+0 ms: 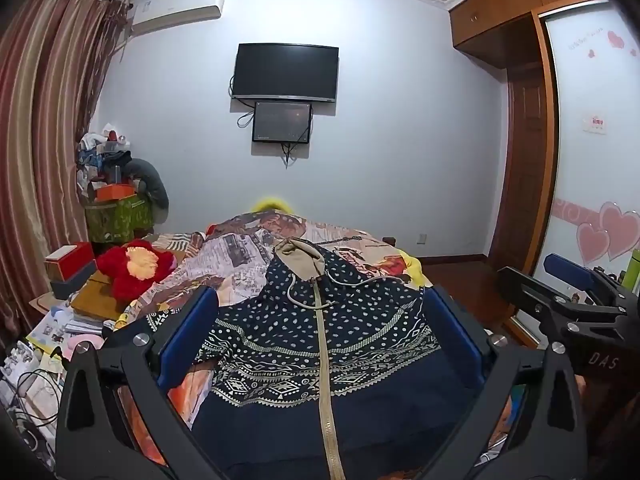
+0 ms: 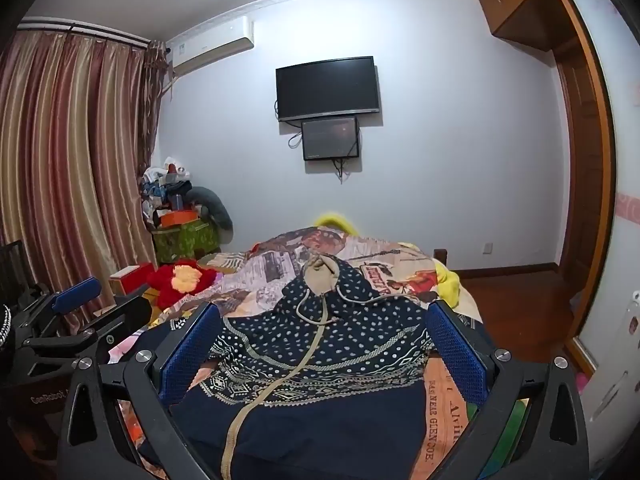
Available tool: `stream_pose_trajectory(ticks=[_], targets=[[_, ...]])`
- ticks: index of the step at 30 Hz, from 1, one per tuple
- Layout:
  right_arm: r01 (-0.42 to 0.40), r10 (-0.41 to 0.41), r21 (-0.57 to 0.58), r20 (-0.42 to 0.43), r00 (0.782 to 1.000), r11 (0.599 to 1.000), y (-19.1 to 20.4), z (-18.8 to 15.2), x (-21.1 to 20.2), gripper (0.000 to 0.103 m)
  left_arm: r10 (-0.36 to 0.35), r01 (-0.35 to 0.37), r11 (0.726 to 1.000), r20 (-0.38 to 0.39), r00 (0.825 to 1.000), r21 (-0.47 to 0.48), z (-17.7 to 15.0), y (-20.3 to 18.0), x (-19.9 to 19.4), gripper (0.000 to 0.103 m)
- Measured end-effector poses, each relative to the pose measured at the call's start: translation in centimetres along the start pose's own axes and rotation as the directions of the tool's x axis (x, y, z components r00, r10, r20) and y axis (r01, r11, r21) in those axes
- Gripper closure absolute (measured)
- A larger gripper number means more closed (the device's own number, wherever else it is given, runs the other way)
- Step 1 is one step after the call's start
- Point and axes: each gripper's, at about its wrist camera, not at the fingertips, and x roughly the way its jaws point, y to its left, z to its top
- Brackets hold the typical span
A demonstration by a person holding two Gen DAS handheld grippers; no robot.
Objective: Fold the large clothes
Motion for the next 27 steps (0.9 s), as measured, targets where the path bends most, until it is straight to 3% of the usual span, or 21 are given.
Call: stream_pose_trajectory(ticks=[27], targets=[[0.0, 0.0, -0.004, -0.004, 1.0, 1.0, -0.08, 0.19, 0.37, 0.0, 0.001, -0.001, 1.0, -0.012, 1.0, -0.016, -0.2, 0.13, 0.26, 0.0]])
